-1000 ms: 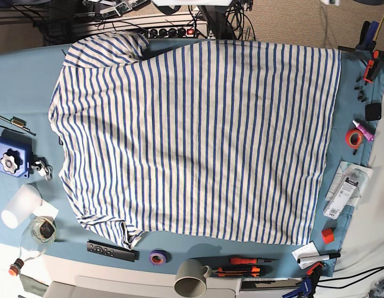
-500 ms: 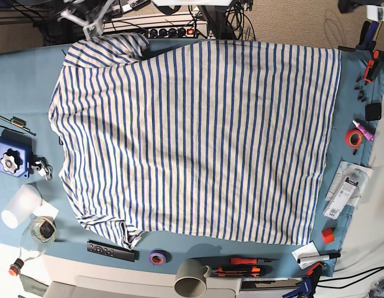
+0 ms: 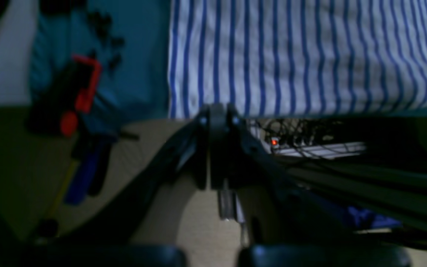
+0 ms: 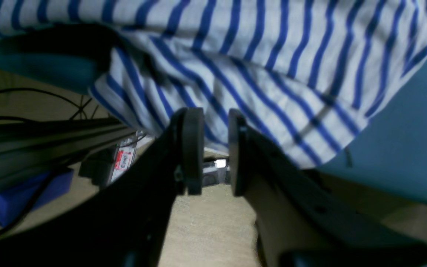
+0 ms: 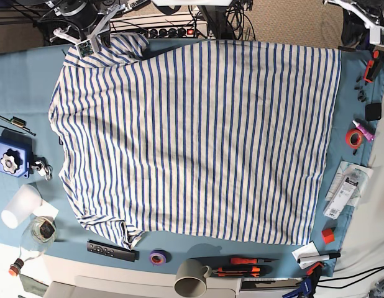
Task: Fold the T-shirt properly
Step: 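Move both grippers down to the shirt's collar-side corners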
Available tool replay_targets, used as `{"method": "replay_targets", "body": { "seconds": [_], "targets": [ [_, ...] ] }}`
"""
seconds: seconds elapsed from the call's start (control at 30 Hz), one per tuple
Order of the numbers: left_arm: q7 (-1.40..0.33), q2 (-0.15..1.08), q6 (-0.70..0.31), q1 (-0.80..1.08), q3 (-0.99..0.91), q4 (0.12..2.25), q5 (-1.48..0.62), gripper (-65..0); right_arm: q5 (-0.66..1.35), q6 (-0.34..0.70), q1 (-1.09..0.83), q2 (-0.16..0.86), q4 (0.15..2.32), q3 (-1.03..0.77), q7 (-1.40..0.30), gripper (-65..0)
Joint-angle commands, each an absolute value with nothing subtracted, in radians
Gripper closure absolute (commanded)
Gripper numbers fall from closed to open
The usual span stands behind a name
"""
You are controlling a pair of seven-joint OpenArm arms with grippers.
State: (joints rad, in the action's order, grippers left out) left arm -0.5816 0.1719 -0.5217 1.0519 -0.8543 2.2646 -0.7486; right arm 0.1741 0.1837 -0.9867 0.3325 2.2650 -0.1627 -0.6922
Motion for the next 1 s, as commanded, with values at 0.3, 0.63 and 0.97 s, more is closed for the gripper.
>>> {"method": "replay_targets", "body": {
  "seconds": [0.3,0.63,0.97],
  "targets": [
    [-0.561,0.177,-0.525,1.033,-0.864,2.281,-0.76,-19.4,0.103,0.138,-0.994,0.34,2.284,-0.167,-0.68,-17.8],
    [-0.561,0.177,-0.525,1.033,-0.864,2.281,-0.76,-19.4,0.052,0.023,-0.949,0.291,2.283,-0.168,-0.749,-35.3],
    [-0.561,0.178,-0.525,1.032,-0.864,2.281,-0.76,-19.4,0.096,-0.082,-0.858,0.291,2.245,-0.317,-0.789,-35.3]
  ]
}}
